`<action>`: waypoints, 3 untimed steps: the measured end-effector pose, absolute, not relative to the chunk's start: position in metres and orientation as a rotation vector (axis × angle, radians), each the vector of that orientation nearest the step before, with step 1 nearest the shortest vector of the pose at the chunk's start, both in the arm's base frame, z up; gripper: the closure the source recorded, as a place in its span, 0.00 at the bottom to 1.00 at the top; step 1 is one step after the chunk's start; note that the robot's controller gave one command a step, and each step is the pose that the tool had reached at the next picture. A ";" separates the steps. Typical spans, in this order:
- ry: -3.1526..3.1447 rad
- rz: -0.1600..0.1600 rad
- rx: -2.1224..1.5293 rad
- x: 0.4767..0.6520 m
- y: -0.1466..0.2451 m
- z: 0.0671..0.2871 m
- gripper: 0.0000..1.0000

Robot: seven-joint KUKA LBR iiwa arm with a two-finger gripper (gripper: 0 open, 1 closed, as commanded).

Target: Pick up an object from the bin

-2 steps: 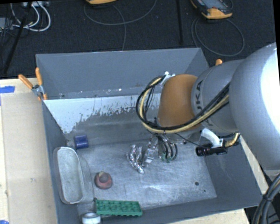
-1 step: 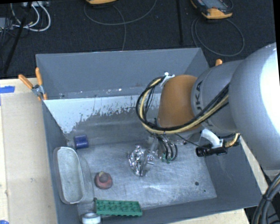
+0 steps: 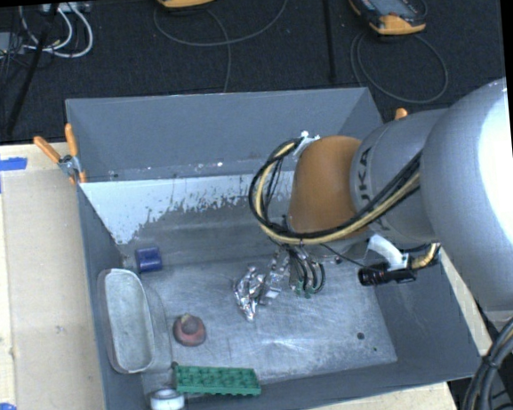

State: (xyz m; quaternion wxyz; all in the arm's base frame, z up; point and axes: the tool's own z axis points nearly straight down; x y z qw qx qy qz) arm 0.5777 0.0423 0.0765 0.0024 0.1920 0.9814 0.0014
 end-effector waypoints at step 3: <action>3.053 0.000 0.729 0.567 0.049 0.072 0.00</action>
Offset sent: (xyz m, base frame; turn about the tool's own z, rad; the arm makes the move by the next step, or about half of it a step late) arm -0.0025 0.0099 0.1367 0.0130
